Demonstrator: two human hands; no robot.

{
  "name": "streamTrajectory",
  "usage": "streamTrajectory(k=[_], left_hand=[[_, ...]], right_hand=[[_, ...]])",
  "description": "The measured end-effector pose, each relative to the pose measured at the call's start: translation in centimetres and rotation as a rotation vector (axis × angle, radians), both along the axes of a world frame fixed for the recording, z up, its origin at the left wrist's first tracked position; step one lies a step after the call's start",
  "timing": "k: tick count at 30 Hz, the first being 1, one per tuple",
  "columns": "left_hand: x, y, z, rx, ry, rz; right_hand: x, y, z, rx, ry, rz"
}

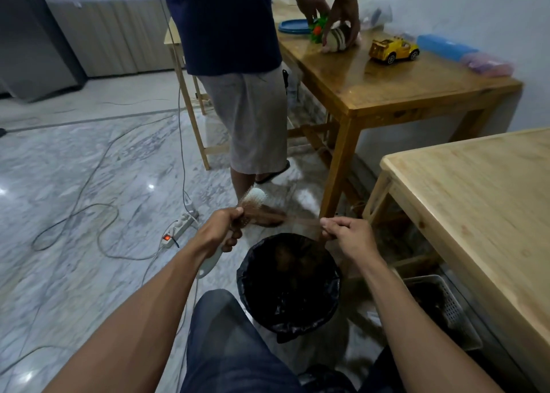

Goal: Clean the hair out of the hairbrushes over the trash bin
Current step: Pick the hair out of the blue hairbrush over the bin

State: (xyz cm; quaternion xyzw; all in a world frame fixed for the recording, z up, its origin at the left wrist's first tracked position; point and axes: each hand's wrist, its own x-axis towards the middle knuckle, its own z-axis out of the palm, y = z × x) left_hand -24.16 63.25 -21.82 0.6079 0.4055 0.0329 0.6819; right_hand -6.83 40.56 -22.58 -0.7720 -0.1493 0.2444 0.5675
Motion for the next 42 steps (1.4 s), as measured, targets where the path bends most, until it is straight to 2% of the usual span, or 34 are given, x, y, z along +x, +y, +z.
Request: streamTrajectory(k=[3, 6, 9, 14, 23, 32, 35, 37, 39, 42], left_hand=[[0.0, 0.1, -0.3, 0.048, 0.012, 0.000], [0.9, -1.0, -0.6, 0.083, -0.003, -0.069], [1.9, -2.2, 0.1, 0.109, -0.022, -0.136], [2.8, -3.9, 1.2, 0.169, -0.058, -0.209], [1.6, -3.5, 0.8, 0.136, -0.006, -0.228], [1.1, -1.0, 1.6, 0.096, 0.039, -0.140], [1.0, -1.9, 1.3, 0.034, 0.069, -0.198], [1.0, -2.9, 1.2, 0.052, 0.032, -0.274], [1.0, -3.6, 1.1, 0.092, 0.023, -0.348], [1.1, -3.7, 0.8, 0.154, 0.036, -0.394]], right_hand=[[0.2, -0.4, -0.9, -0.097, -0.017, 0.008], [-0.6, 0.4, -0.9, -0.241, -0.062, 0.149], [-1.4, 1.7, 0.4, -0.188, -0.019, 0.227], [-2.3, 2.8, 1.3, -0.108, -0.099, 0.353], [-1.7, 1.1, -1.4, -0.242, -0.244, 0.203], [-1.2, 0.8, -2.7, -0.219, -0.064, 0.057], [-1.6, 1.0, -2.3, -0.285, -0.054, 0.146], [-1.9, 1.4, -1.3, -0.229, 0.014, 0.268], [-2.0, 1.9, 0.0, -0.114, 0.085, 0.297], [-2.1, 2.5, 1.1, -0.046, 0.074, 0.345]])
